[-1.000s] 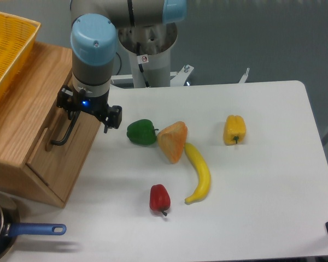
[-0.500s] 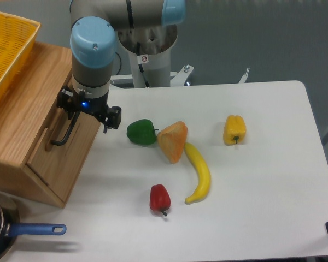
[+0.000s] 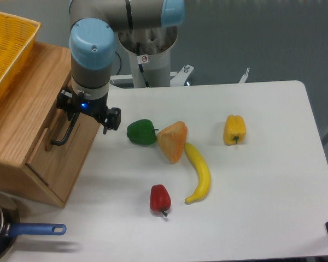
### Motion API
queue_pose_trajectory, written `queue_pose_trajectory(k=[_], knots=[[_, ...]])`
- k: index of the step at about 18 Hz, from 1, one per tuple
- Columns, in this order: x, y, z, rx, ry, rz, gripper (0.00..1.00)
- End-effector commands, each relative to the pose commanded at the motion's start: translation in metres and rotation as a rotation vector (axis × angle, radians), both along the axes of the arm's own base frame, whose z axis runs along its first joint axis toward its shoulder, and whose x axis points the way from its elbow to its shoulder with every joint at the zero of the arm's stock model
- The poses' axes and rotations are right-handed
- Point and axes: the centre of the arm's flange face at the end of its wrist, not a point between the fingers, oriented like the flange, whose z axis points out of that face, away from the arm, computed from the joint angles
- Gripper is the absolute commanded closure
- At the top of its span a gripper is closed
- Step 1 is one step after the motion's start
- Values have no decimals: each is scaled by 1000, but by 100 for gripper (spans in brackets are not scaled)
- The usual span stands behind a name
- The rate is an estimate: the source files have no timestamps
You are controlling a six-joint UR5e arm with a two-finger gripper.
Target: Slide open the top drawer
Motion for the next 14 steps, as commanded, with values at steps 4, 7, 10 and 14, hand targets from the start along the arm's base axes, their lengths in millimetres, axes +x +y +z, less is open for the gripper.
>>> queue_pose_trajectory(k=[4, 7, 10, 14], knots=[[-4, -1, 2, -7, 19, 1, 0], [-8, -1, 5, -2, 23, 3, 0], [-16, -3, 10, 6, 29, 15, 0], [-23, -2, 4, 2, 28, 10, 0]])
